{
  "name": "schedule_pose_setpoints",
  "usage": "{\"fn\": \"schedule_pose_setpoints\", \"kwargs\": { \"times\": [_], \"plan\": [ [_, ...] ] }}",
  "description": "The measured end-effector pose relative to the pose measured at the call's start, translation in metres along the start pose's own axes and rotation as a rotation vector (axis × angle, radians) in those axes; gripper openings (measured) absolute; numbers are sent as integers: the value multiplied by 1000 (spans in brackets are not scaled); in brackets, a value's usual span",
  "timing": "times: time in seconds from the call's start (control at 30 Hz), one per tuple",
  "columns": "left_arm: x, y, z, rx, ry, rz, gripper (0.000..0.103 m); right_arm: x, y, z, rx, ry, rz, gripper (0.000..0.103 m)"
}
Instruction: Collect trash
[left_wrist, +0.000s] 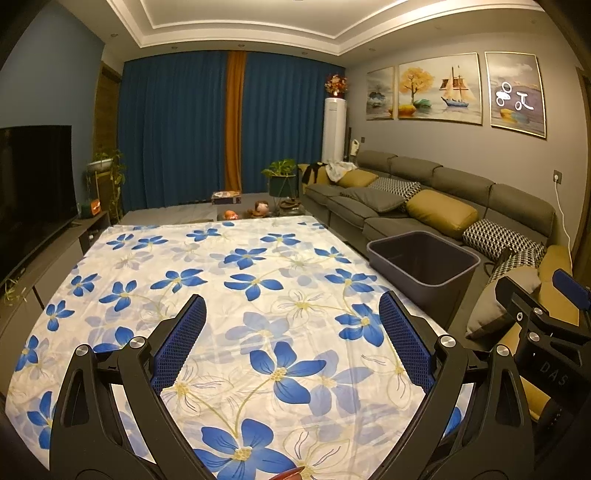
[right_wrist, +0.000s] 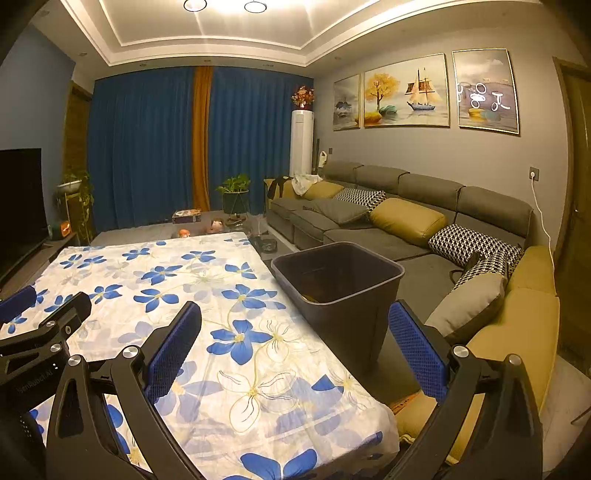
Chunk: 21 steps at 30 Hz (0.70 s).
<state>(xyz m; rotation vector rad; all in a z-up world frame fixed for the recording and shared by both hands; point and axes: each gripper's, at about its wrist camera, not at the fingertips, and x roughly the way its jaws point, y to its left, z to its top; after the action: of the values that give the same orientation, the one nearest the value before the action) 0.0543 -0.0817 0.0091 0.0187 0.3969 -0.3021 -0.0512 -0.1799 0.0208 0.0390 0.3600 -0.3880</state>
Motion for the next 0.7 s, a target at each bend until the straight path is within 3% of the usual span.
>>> {"fn": "schedule_pose_setpoints", "kwargs": {
  "times": [0.7],
  "plan": [
    [2,-2,-2,-5,4,-6,93,-2,2,1,1,-14,-5,97]
  ]
}}
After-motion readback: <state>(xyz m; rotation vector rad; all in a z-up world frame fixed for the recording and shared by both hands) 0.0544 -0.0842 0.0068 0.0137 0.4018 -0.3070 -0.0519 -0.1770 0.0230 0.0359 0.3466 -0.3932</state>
